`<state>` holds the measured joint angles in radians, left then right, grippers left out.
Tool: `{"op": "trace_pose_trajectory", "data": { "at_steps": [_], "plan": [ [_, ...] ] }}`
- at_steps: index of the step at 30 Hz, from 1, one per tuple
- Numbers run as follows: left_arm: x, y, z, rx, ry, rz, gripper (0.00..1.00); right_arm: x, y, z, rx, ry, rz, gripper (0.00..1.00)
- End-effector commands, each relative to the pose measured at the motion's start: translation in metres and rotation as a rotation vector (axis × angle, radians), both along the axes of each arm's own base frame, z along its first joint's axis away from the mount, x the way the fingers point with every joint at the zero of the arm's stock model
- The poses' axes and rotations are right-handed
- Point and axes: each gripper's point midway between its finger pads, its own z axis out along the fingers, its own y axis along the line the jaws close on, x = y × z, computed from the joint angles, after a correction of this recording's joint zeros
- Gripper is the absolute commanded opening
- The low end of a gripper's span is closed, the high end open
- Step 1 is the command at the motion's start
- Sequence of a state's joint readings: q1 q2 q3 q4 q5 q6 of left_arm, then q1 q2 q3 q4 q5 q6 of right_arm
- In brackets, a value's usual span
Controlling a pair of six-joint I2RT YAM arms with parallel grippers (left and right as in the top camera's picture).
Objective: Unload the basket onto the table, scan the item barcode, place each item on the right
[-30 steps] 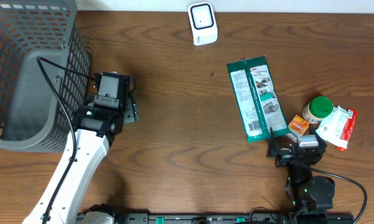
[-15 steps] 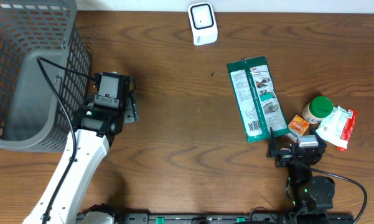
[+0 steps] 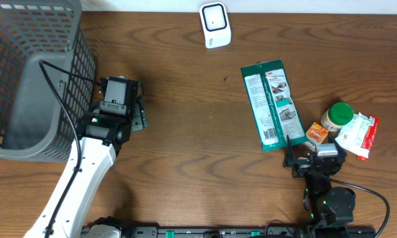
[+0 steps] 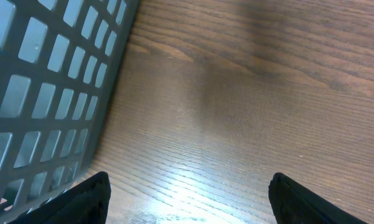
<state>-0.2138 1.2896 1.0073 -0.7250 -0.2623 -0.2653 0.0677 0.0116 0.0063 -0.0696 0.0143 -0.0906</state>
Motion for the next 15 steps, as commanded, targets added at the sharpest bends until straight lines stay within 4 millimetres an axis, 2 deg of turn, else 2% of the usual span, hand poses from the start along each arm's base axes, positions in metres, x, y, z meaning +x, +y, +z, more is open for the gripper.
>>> {"op": "trace_pose_trajectory", "data": {
  "at_steps": [1, 6, 10, 15],
  "plan": [
    [0.002, 0.003, 0.003, 0.011, -0.011, 0.01, 0.82, 0.0, 0.0, 0.0, 0.008, 0.0, -0.001, 0.99],
    [0.001, 0.002, 0.004, 0.01, -0.014, 0.01, 0.82, 0.0, 0.0, 0.0, 0.008, 0.0, -0.001, 0.99],
    [0.0, 0.003, 0.015, 0.002, -0.05, 0.01, 0.82, 0.0, 0.0, 0.0, 0.008, 0.0, -0.001, 0.99],
    [-0.008, 0.005, 0.051, -0.025, -0.173, 0.011, 0.82, 0.0, 0.0, 0.0, 0.008, 0.0, -0.001, 0.99]
  ]
}}
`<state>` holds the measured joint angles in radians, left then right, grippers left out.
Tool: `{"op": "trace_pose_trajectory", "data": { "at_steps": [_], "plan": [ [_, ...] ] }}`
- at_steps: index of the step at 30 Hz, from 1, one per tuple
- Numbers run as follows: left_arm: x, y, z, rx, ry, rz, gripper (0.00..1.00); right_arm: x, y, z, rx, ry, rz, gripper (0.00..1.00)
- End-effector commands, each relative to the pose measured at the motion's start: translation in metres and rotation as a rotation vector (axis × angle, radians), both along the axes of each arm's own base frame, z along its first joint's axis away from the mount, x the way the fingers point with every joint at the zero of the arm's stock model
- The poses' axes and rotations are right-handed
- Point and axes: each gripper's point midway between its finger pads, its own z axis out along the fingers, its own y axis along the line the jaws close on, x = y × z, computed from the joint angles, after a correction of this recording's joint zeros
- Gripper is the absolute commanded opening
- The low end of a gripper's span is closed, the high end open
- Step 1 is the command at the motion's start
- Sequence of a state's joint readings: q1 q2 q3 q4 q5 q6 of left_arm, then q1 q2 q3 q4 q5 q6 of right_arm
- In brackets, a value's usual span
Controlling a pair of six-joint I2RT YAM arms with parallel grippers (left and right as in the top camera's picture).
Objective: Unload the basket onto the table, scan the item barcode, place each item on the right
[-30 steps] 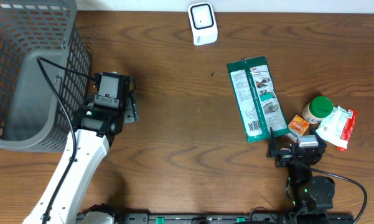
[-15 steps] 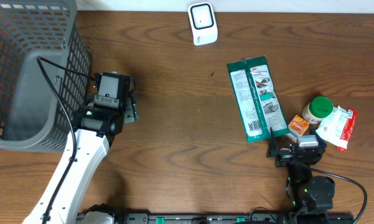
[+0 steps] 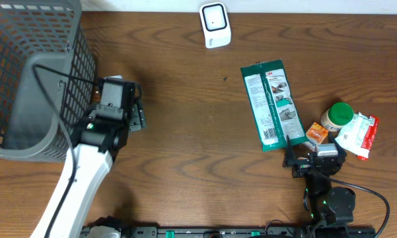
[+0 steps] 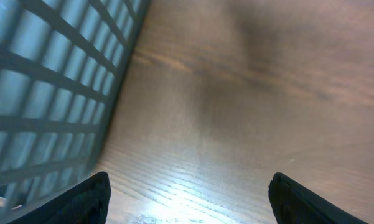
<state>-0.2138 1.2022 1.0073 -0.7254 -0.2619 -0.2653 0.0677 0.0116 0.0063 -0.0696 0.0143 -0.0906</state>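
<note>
The white barcode scanner [image 3: 215, 25] stands at the table's far edge, facing the table. A long green package [image 3: 272, 104] lies flat at the right. My left gripper [image 4: 187, 199] is open over bare wood beside the grey basket, with nothing between its fingertips [image 4: 87, 199]. In the overhead view the left gripper [image 3: 121, 94] hangs close to the basket's right wall, far from the package. My right gripper [image 3: 289, 153] rests near the front edge, just below the green package; its jaws are too small and dark to read.
A grey mesh basket [image 3: 26, 73] fills the left end of the table. A green-lidded jar [image 3: 337, 115], a small orange box [image 3: 318, 133] and a red-and-white packet [image 3: 360, 134] crowd together at the right, next to the right arm.
My left arm has shifted slightly left and toward the back, closer to the basket wall, and its wrist view is now blurred. The gripper is still open. Right arm and items are unchanged.
</note>
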Motion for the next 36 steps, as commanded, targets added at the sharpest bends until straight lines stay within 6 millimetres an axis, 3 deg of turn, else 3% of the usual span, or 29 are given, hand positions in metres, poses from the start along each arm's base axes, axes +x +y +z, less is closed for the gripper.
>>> {"op": "trace_pose_trajectory", "data": {
  "at_steps": [1, 10, 18, 21, 25, 36],
  "plan": [
    [-0.007, 0.004, 0.034, -0.013, -0.118, 0.012, 0.82, 0.0, 0.0, 0.0, 0.008, 0.0, -0.001, 0.99],
    [-0.062, 0.016, 0.132, -0.098, -0.498, 0.014, 0.82, 0.0, 0.0, 0.0, 0.008, 0.0, -0.001, 0.99],
    [-0.102, 0.026, 0.161, -0.136, -0.675, 0.018, 0.82, 0.0, 0.0, 0.0, 0.008, 0.0, -0.001, 0.99],
    [-0.121, 0.032, 0.163, -0.143, -0.727, 0.031, 0.82, 0.0, 0.0, 0.0, 0.008, 0.0, -0.001, 0.99],
    [-0.14, 0.04, 0.147, -0.141, -0.762, 0.055, 0.82, 0.0, 0.0, 0.0, 0.008, 0.0, -0.001, 0.99],
    [-0.156, 0.051, 0.096, -0.128, -0.813, 0.111, 0.82, 0.0, 0.0, 0.0, 0.008, 0.0, -0.001, 0.99]
  ]
}}
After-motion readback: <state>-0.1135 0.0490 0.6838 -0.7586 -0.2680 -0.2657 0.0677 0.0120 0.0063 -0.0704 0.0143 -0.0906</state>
